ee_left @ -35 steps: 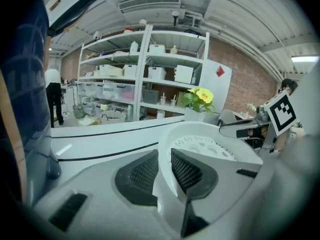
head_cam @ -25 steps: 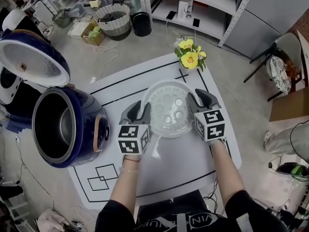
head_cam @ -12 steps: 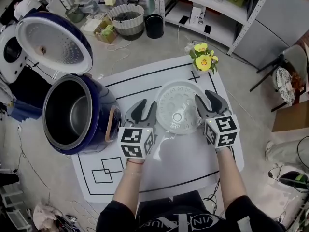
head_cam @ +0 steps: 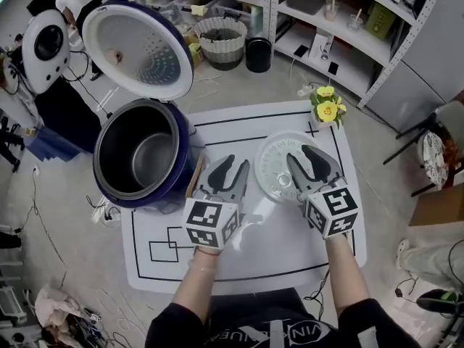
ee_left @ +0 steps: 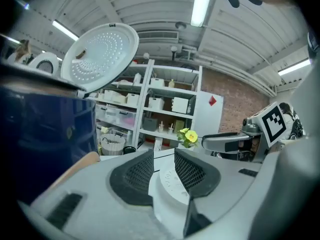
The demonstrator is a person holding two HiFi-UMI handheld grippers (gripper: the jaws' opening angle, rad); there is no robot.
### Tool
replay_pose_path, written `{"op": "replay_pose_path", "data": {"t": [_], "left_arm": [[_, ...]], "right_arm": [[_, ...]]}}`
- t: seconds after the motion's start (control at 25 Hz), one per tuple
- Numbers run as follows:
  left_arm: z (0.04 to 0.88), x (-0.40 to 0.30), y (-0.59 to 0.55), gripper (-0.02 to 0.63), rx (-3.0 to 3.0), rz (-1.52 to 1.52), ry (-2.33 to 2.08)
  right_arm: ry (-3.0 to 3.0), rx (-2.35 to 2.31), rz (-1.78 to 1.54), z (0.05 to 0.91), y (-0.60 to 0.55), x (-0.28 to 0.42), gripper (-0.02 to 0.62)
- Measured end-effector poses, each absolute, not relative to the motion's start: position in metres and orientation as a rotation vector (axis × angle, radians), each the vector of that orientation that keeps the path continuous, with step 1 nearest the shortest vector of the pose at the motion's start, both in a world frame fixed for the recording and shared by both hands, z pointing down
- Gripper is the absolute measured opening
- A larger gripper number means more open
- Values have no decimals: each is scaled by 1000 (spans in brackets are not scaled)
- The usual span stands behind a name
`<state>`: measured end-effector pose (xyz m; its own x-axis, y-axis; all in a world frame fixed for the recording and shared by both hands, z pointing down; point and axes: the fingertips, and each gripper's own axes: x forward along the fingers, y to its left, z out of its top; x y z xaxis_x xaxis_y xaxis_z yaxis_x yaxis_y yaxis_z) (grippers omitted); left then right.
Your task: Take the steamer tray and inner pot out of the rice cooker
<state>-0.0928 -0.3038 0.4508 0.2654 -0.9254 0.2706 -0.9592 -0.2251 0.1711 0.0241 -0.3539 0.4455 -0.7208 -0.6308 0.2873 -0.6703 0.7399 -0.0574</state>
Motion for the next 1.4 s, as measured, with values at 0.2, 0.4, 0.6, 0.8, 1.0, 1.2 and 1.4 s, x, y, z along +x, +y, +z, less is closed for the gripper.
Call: {"op": "replay_pose_path", "data": {"t": [0.2,0.4,0.6,0.8,1.0,1.2,1.4], "left_arm": [[427,-103,-281,110,2283,150,-1781],[401,-122,-254,109,2299,99,-1822],[373,-149,-224,109,2273,35,-1880],[344,-176,-188,109,2270,11,-1927],[326,-220,-158,109,2199,-6,-2052],[321,-278,-133,109,2048,-33,-2188],[325,-332,-120,129,1916,16,-2288]], "right_arm": [[-2752,910,186,420,-336,-6,155],[-2807,800,148,396,-319,-39,155],[-2877,694,116,368,-301,-76,155],[-2940,622,126,345,-286,-108,155],[-2975,545,137,333,-272,-141,155],[-2976,489,159,327,-262,-179,155],[-2965,487,254,332,-265,-205,155]]}}
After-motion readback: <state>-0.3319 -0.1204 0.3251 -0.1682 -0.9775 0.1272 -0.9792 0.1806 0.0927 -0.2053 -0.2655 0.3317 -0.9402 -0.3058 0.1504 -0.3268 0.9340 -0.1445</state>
